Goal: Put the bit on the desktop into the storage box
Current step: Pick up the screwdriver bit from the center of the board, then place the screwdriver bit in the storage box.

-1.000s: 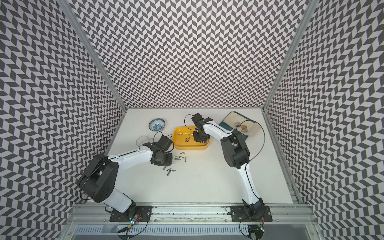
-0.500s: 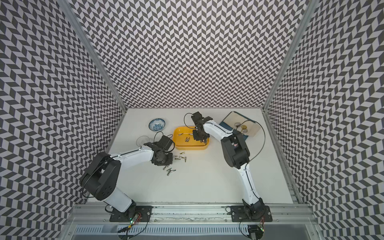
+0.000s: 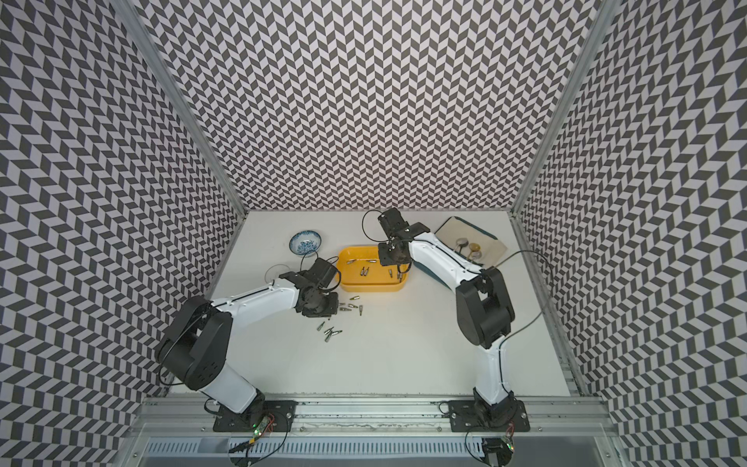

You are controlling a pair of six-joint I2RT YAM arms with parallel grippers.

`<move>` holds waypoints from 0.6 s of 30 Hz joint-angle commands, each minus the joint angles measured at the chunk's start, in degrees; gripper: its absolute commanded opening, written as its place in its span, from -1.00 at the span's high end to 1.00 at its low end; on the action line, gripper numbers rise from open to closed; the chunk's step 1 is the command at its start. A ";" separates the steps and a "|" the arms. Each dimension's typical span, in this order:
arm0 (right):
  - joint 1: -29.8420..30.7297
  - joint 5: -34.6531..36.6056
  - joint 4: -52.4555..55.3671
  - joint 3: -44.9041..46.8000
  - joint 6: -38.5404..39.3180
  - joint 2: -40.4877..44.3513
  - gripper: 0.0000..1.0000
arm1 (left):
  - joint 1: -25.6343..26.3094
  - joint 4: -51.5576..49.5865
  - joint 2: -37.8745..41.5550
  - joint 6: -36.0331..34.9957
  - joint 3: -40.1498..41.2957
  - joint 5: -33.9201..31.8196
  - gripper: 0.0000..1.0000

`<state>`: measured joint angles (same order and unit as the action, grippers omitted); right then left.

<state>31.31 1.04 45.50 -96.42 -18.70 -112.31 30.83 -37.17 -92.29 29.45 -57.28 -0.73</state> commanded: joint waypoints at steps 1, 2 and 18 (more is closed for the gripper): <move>0.24 0.42 -2.87 4.31 -2.31 5.57 0.07 | -0.15 -4.66 3.77 -1.55 -6.51 0.86 1.00; 0.24 0.43 -3.40 6.05 -2.72 7.52 0.07 | -0.24 -5.95 3.94 -1.93 -9.07 1.02 1.00; 3.56 -1.88 -5.21 31.19 -9.39 31.63 0.04 | -1.21 -8.21 -20.35 -8.98 -37.91 2.72 1.00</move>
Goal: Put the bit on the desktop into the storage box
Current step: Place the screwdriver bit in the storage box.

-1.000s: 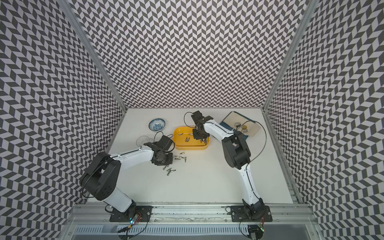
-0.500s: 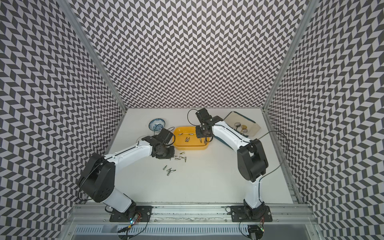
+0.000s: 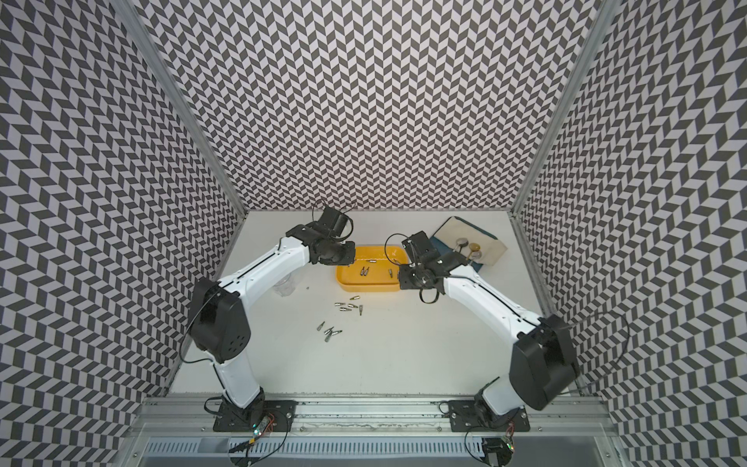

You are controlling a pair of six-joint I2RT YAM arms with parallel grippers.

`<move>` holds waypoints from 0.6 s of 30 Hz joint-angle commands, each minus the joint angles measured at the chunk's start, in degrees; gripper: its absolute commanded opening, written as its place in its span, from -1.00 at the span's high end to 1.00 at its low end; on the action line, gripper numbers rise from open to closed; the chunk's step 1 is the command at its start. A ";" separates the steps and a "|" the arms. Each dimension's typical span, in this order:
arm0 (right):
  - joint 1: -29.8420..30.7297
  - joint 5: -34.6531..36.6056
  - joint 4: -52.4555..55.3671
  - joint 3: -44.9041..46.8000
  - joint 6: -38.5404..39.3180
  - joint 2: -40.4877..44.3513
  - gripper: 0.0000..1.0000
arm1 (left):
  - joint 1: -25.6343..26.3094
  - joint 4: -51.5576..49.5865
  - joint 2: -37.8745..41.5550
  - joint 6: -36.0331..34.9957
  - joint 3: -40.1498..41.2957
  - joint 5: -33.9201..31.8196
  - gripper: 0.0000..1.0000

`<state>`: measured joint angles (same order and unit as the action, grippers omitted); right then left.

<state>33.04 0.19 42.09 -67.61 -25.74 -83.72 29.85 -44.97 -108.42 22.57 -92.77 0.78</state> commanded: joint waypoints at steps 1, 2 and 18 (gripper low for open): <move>2.34 -1.29 -1.66 3.71 -2.78 4.11 0.04 | -0.20 -0.37 -6.24 -2.38 -3.73 1.49 1.00; 2.62 -1.63 -1.63 4.95 -3.20 5.09 0.03 | -0.23 -0.41 -8.05 -2.67 -4.83 1.75 1.00; 15.77 -3.17 -6.33 11.80 -9.72 5.09 0.04 | -0.30 2.00 -17.38 -3.76 -7.86 2.81 1.00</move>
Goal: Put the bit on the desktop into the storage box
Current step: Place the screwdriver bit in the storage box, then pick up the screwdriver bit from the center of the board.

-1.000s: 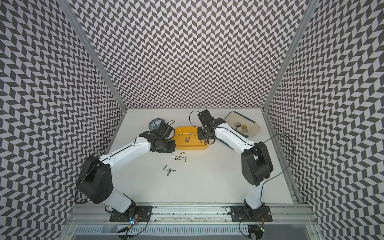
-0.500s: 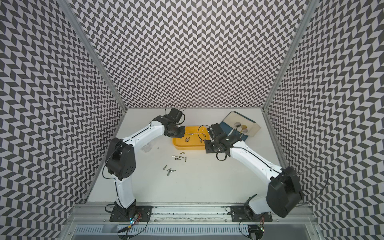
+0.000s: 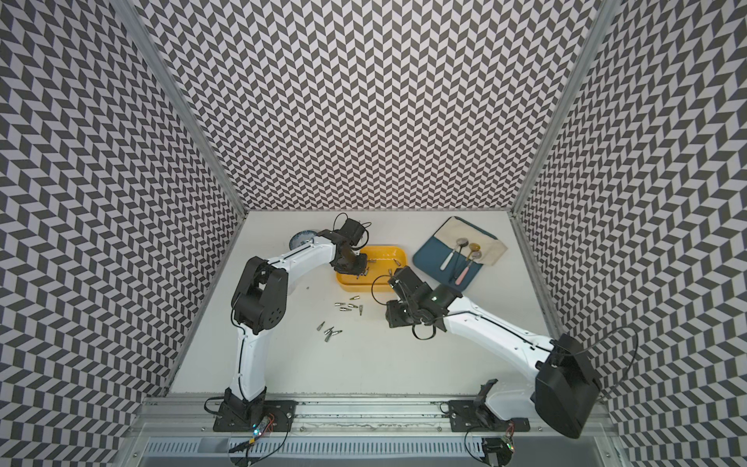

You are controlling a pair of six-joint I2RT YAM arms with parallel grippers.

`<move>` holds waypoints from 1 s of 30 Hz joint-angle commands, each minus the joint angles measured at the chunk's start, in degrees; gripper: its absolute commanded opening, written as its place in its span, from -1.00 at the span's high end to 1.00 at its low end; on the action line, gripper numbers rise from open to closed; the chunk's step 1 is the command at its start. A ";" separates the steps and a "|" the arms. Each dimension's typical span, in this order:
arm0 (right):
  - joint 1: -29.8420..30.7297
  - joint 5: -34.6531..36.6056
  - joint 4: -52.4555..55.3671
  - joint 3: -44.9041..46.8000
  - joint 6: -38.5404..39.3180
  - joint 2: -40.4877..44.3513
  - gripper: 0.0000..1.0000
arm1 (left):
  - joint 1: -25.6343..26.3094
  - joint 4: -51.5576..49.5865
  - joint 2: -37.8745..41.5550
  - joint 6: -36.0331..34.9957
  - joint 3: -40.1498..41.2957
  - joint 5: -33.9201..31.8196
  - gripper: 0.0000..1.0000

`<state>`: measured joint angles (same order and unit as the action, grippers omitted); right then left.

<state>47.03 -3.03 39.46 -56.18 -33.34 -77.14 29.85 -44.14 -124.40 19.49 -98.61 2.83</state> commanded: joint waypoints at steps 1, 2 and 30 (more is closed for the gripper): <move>2.65 0.11 -4.13 0.31 -2.29 -2.29 0.04 | -0.28 1.04 -1.72 -0.71 -2.11 0.74 1.00; 3.37 0.12 -4.59 0.13 -2.49 -2.91 0.04 | -0.31 0.98 -1.93 -0.76 -2.14 0.71 1.00; 9.23 8.19 -4.40 -17.11 0.51 -26.92 0.14 | -5.31 -3.52 11.75 -0.88 -7.28 1.39 0.29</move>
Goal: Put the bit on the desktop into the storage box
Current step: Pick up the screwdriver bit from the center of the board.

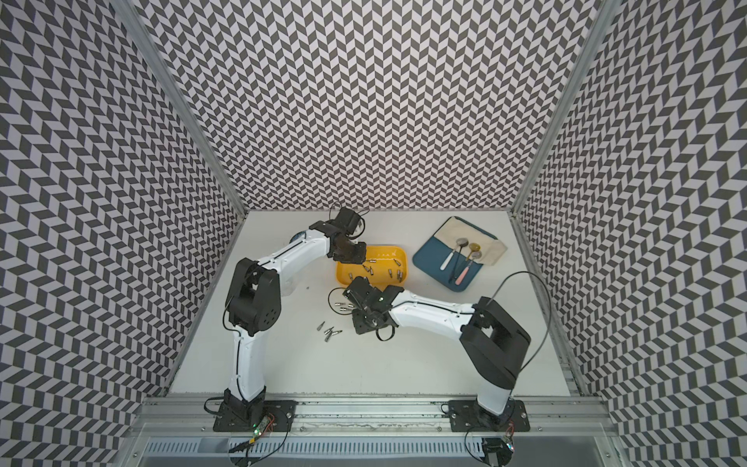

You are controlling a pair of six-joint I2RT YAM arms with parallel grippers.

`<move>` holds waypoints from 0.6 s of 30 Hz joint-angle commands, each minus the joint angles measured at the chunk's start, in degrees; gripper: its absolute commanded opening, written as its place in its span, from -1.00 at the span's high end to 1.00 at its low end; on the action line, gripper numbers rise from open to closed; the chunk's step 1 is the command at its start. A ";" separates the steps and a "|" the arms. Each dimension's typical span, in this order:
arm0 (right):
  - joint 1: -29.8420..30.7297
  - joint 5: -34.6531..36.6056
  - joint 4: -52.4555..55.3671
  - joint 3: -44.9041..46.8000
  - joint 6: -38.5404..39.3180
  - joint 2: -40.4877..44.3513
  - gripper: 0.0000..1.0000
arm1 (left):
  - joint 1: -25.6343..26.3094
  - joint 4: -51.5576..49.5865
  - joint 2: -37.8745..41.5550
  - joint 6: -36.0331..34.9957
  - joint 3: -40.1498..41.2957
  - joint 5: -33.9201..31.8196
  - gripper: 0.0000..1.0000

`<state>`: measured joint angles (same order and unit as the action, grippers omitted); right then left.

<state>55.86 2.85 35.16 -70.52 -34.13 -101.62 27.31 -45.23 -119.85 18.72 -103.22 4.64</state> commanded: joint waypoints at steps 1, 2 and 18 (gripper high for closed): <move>0.31 2.49 0.19 -3.72 1.41 -3.41 0.15 | -4.00 -3.14 8.38 0.00 -2.10 -0.28 0.28; 0.33 2.66 0.42 -4.82 1.51 -4.55 0.16 | -5.66 -3.89 9.77 0.13 -1.10 0.45 0.28; -1.16 6.24 3.58 -12.03 2.74 -13.13 0.26 | -16.33 1.85 34.91 2.99 28.36 4.03 0.00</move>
<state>55.27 7.25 38.52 -80.95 -32.32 -113.47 10.66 -45.19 -87.92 20.23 -77.45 6.44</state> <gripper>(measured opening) 0.371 0.501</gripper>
